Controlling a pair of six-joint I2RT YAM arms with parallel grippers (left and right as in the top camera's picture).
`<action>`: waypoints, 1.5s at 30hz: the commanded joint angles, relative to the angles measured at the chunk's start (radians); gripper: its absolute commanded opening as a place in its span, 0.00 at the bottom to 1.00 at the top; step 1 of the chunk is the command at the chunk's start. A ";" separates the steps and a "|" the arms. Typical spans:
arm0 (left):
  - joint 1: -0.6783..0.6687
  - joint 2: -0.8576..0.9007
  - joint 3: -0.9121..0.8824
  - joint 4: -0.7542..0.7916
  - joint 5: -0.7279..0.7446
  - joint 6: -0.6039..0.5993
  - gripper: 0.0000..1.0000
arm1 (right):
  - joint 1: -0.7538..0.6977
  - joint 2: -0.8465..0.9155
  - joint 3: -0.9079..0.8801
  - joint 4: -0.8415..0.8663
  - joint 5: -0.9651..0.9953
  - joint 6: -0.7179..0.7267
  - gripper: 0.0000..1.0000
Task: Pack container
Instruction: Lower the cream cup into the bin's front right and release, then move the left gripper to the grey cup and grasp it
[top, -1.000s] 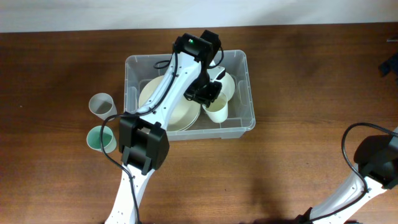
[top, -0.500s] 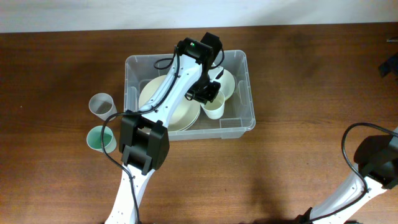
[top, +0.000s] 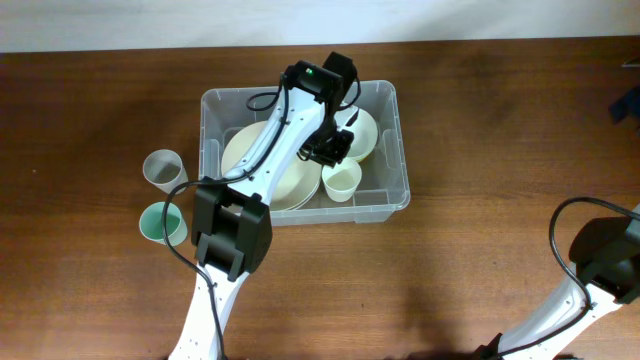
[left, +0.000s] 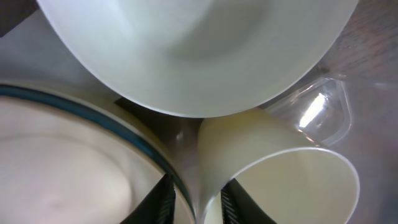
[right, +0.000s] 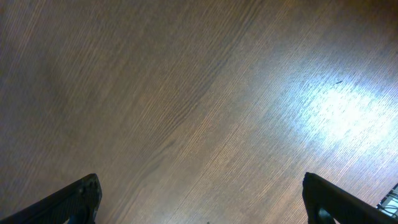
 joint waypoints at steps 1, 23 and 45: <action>0.004 0.003 0.012 0.004 -0.007 0.002 0.30 | 0.001 -0.004 -0.005 -0.002 0.012 0.004 0.99; 0.351 -0.019 0.512 -0.249 -0.326 -0.238 0.62 | 0.001 -0.004 -0.005 -0.002 0.012 0.004 0.99; 0.762 -0.019 0.157 -0.218 -0.026 -0.092 0.63 | 0.001 -0.004 -0.005 -0.002 0.012 0.004 0.99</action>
